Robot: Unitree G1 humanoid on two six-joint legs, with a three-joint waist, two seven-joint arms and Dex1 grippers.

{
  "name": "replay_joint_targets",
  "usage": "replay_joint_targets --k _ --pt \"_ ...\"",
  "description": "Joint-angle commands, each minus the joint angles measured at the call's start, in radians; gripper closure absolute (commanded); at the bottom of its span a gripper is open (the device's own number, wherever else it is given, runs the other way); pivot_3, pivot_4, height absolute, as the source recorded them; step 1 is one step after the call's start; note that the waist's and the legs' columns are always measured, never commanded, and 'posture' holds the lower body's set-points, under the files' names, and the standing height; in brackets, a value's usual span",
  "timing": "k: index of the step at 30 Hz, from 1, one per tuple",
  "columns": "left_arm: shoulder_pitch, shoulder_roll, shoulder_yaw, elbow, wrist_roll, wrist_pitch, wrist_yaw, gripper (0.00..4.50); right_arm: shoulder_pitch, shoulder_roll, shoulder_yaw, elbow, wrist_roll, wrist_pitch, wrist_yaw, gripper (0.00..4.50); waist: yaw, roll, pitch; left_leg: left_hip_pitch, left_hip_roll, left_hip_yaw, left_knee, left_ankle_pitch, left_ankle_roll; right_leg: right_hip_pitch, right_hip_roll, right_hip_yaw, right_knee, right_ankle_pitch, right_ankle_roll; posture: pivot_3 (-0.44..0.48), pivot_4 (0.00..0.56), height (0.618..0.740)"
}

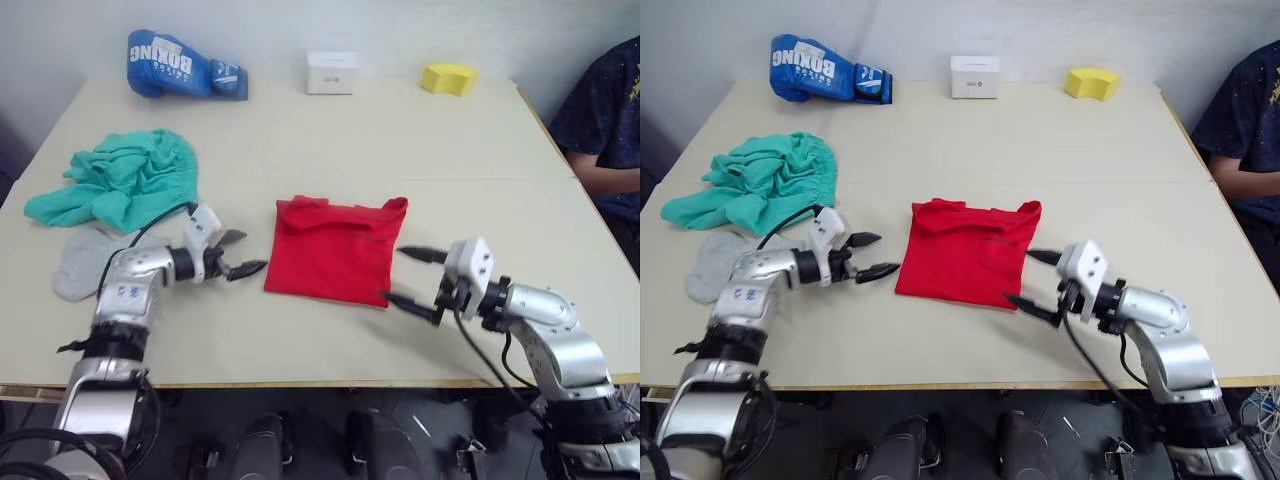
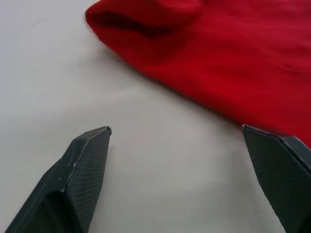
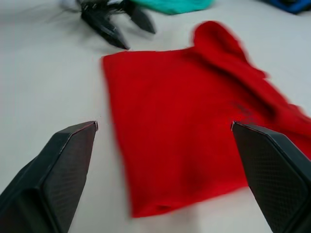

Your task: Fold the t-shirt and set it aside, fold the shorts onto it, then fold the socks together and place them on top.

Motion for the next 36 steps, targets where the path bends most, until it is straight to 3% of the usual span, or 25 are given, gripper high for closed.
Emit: replay_joint_targets --k 1,8,9,11,14,22,26,29,36 --pt "0.088 0.029 -0.019 -0.163 -0.022 -0.147 -0.096 0.00 0.022 -0.008 0.066 -0.013 -0.115 -0.099 -0.021 0.01 0.006 0.000 0.000 0.000 0.000 -0.001 0.000 -0.002 -0.003 0.001 -0.001 0.002 0.000 0.000 0.000 0.000 0.150 0.740" --pt "0.064 -0.044 -0.134 -0.073 0.148 -0.335 0.020 0.00 -0.039 0.036 0.150 0.200 -0.300 -0.323 -0.109 0.01 0.025 0.000 -0.001 0.000 -0.002 -0.002 0.000 -0.002 -0.003 0.001 -0.002 0.001 -0.001 0.001 -0.001 0.000 0.150 0.740" --pt "0.048 -0.056 -0.152 -0.047 0.170 -0.360 0.032 0.00 -0.046 0.039 0.161 0.224 -0.315 -0.346 -0.111 0.18 0.025 0.000 -0.001 0.000 -0.002 -0.002 0.000 0.000 0.001 0.001 -0.001 0.001 -0.001 0.001 -0.001 0.000 0.150 0.740" --pt "0.016 -0.073 -0.180 0.009 0.209 -0.397 0.054 0.00 -0.062 0.047 0.170 0.262 -0.339 -0.370 -0.130 0.64 0.025 -0.001 -0.001 0.000 -0.001 -0.002 0.000 0.000 0.001 0.002 -0.001 0.001 -0.001 0.001 -0.001 0.000 0.150 0.740" --pt "-0.023 -0.092 -0.198 0.076 0.235 -0.432 0.083 0.62 -0.082 0.059 0.166 0.301 -0.341 -0.381 -0.145 1.69 0.024 -0.001 -0.001 0.001 -0.001 -0.002 0.001 0.001 0.002 0.003 0.000 -0.003 0.000 0.001 -0.001 0.000 0.150 0.740" --pt "-0.054 -0.073 -0.261 0.171 0.256 -0.514 0.038 3.13 -0.130 0.021 0.206 0.418 -0.406 -0.516 -0.129 4.47 0.025 -0.001 -0.002 0.003 0.000 -0.004 0.006 0.000 0.003 0.006 -0.001 -0.007 0.002 0.001 -0.001 0.000 0.150 0.740" --pt "-0.002 -0.050 -0.258 0.106 0.209 -0.515 -0.004 4.42 -0.134 0.021 0.210 0.436 -0.390 -0.563 -0.118 4.50 0.023 0.000 -0.003 0.003 0.000 -0.005 0.007 0.000 0.003 0.007 -0.001 -0.007 0.002 0.001 -0.001 0.000 0.150 0.740" --pt "0.069 -0.019 -0.250 -0.012 0.153 -0.443 -0.050 4.47 -0.110 0.001 0.221 0.415 -0.375 -0.634 -0.086 4.50 0.018 0.000 -0.003 0.002 0.000 -0.006 0.007 -0.001 0.003 0.007 -0.001 -0.006 0.002 0.001 -0.002 0.000 0.150 0.740" --pt "0.334 0.102 -0.162 -0.354 0.081 -0.336 -0.012 4.47 0.047 -0.085 0.183 0.268 -0.271 -0.668 -0.026 4.50 0.003 0.000 -0.003 0.001 0.001 -0.008 0.005 -0.002 0.003 0.007 -0.001 -0.006 -0.001 0.000 -0.003 0.000 0.150 0.740"
